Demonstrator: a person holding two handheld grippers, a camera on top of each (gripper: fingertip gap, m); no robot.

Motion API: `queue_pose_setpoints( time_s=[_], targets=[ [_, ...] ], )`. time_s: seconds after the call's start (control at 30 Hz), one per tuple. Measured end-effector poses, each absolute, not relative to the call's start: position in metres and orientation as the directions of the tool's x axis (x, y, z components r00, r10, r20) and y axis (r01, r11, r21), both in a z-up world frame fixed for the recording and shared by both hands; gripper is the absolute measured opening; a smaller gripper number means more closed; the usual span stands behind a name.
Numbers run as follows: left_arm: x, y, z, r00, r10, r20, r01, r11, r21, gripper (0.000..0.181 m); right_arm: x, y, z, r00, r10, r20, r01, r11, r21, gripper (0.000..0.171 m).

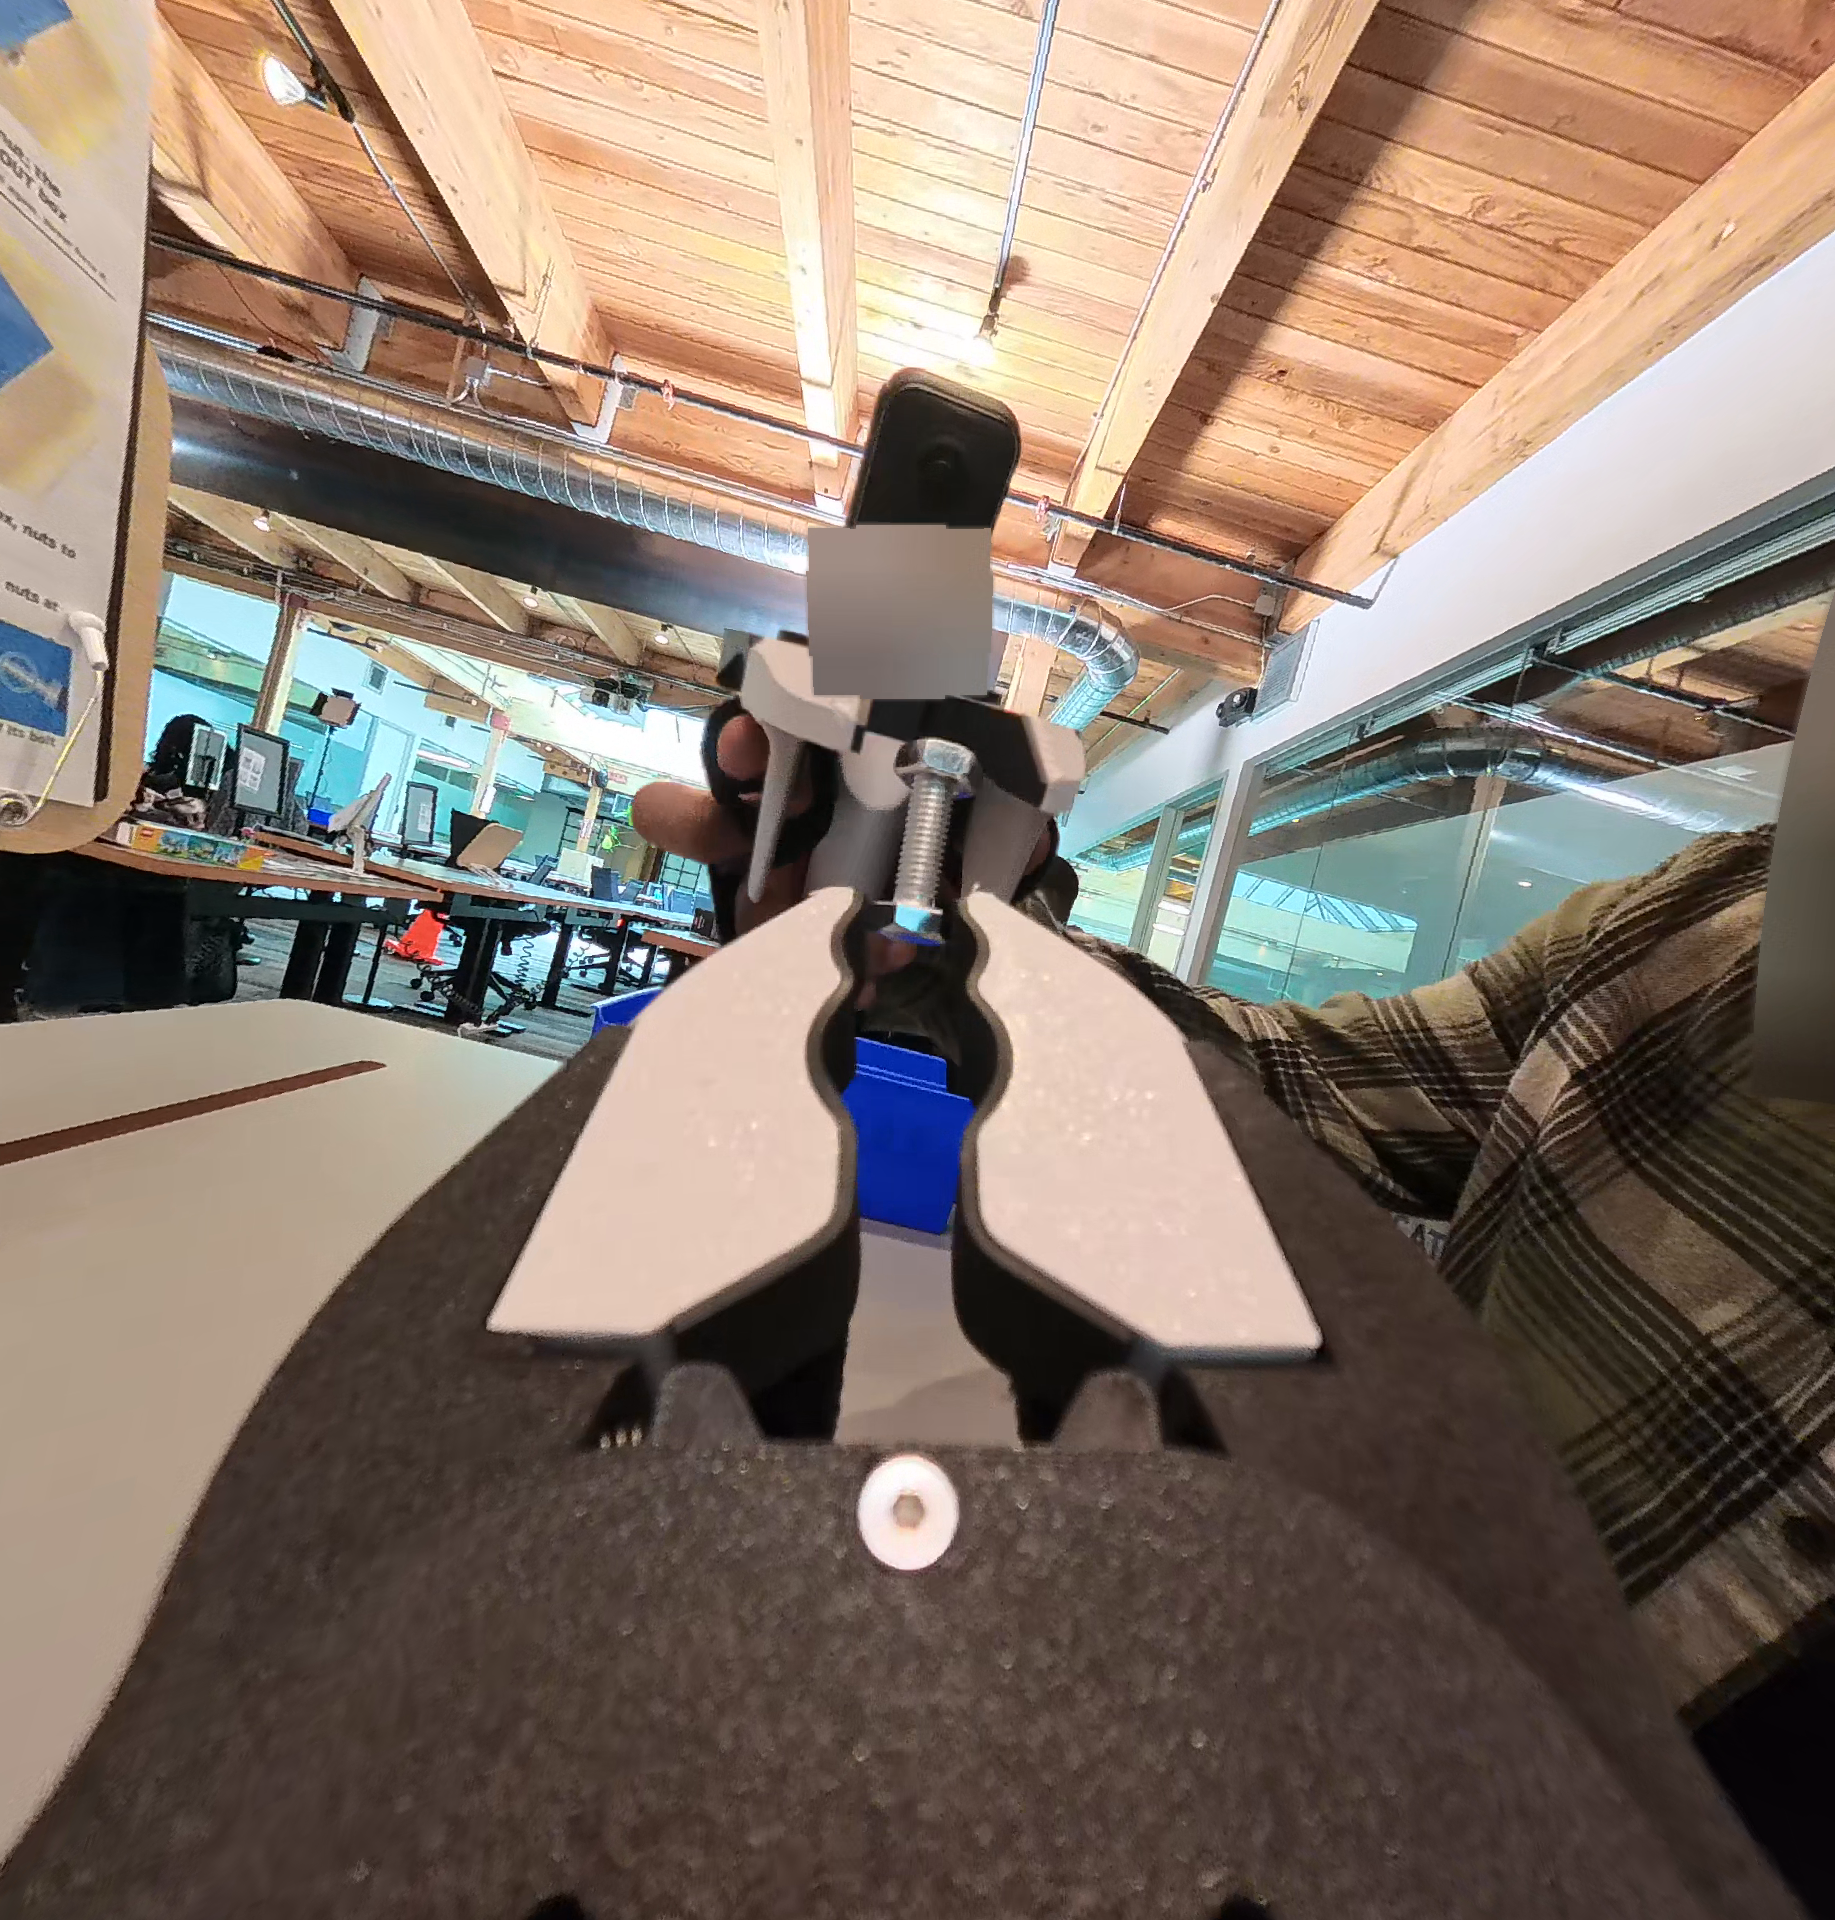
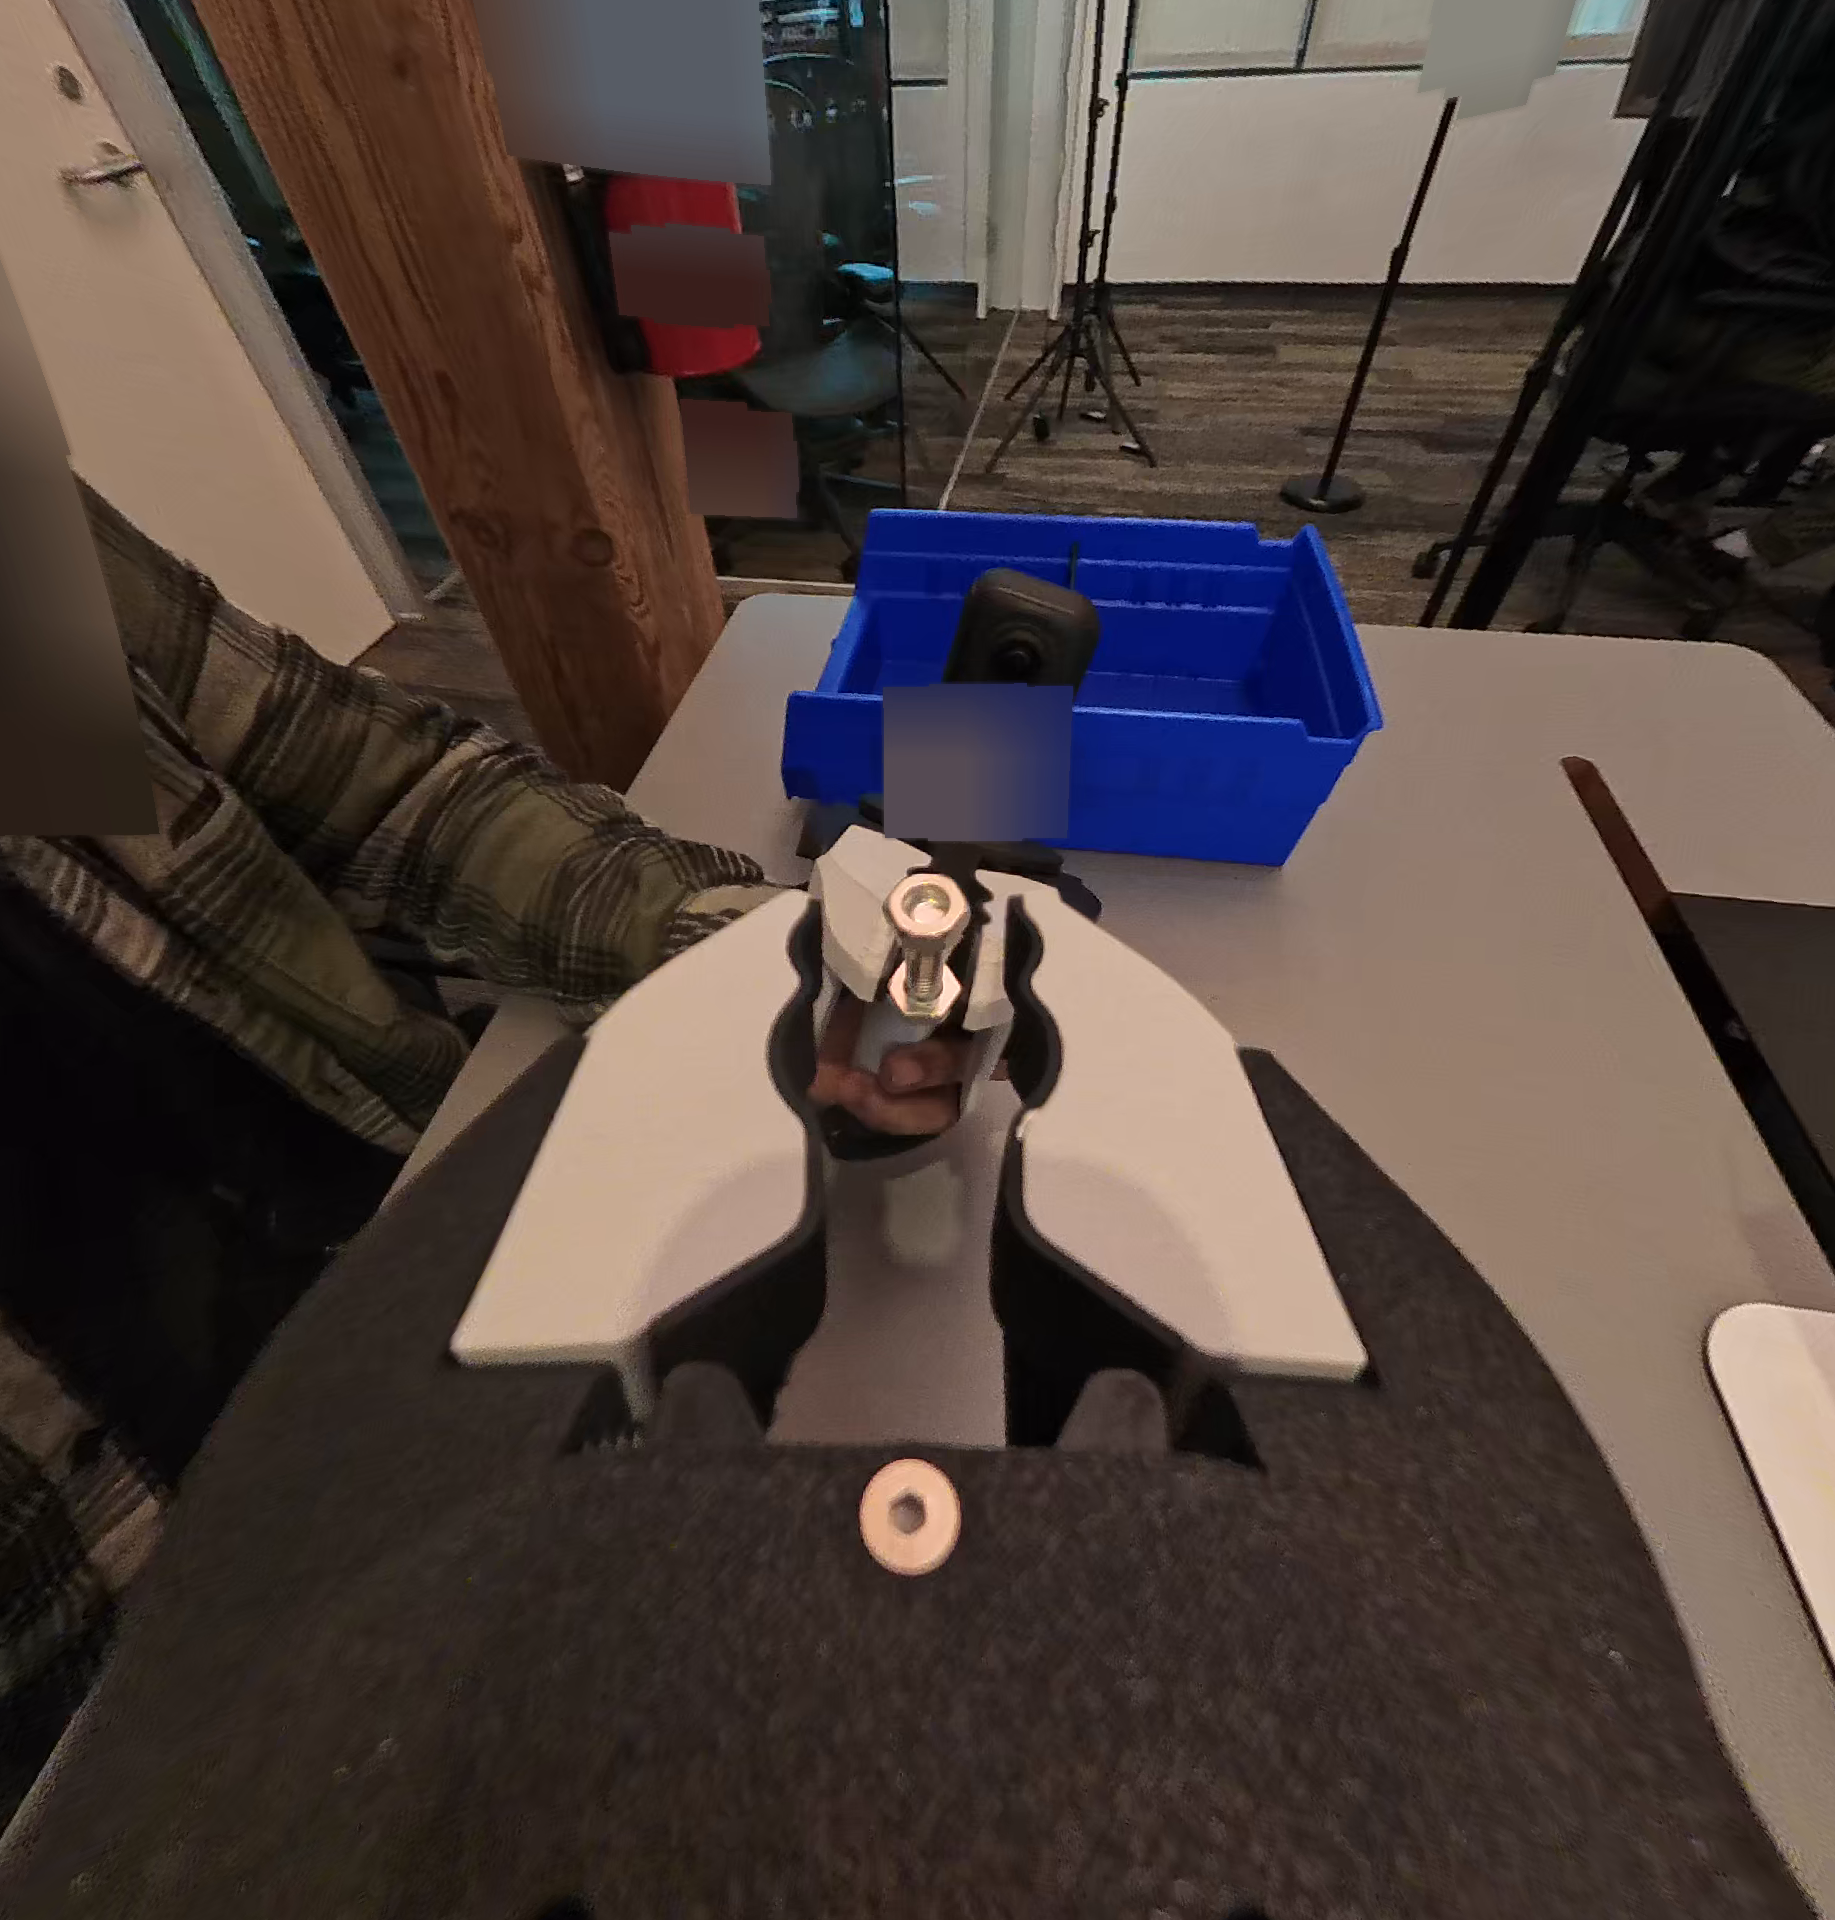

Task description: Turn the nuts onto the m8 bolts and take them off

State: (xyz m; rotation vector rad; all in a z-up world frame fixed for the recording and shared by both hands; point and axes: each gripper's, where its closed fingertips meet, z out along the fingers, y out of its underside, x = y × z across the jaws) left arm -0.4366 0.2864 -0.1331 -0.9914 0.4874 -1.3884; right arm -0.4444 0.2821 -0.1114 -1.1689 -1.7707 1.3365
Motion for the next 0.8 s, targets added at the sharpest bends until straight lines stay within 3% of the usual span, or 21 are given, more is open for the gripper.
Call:
queue_pose_setpoints(
  time_s=[0.27, 0.43, 0.8],
  targets=[
    [-0.435, 0.288, -0.135, 0.182, -0.948, 0.26, 0.572, -0.113, -0.813, 0.014, -0.446, 0.284, -0.114, -0.428, 0.901, -0.074, 0.299, 0.064, -0.952, 0.016],
    [-0.433, 0.289, -0.138, 0.206, -0.943, 0.26, 0.554, -0.106, -0.826, 0.014, -0.447, 0.285, -0.116, -0.406, 0.909, -0.09, 0.344, 0.061, -0.937, 0.016],
    [-0.432, 0.3, -0.146, 0.424, -0.882, 0.205, 0.445, 0.006, -0.895, 0.014, -0.444, 0.296, -0.124, -0.153, 0.985, -0.085, 0.474, -0.003, -0.881, 0.015]
  ],
)
